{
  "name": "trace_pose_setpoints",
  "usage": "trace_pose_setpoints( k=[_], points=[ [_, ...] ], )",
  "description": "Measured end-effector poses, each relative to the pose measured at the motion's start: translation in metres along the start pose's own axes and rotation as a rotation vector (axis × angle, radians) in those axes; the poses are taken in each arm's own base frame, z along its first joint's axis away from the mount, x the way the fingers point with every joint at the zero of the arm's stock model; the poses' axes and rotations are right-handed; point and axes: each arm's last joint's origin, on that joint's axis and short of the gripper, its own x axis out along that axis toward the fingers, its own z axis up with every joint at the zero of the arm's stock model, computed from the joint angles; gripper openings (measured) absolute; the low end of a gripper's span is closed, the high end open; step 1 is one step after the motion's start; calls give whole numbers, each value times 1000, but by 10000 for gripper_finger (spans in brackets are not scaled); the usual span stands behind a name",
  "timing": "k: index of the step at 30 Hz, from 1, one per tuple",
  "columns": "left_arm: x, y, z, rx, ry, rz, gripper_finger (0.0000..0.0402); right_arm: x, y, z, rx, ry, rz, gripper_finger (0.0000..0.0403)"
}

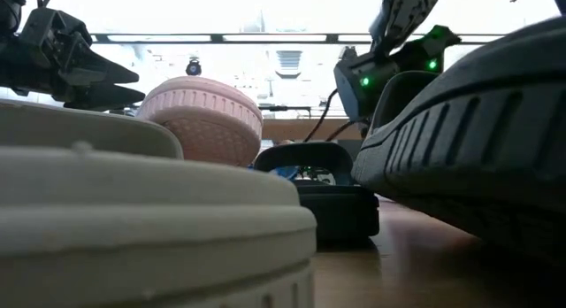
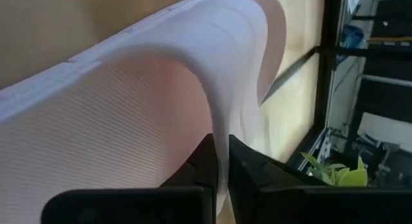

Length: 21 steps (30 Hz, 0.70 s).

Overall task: Pick and place slides into the shelf
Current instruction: Put the right pink slipper under the shelf

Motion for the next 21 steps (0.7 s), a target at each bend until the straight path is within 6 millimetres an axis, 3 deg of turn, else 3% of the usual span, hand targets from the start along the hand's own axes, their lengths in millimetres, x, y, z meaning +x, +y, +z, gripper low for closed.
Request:
trace_pose_setpoints(
  k=[8, 17, 21],
  points=[
    [0, 0, 0, 0, 0, 0, 224, 6, 3, -1, -16, -32, -7, 23],
    [0, 0, 0, -1, -1, -1, 224, 8, 8, -3, -43, -49, 4, 105],
    [0, 0, 0, 0, -1, 0, 224, -1, 10, -5, -49, -76, 9, 136]
  ],
)
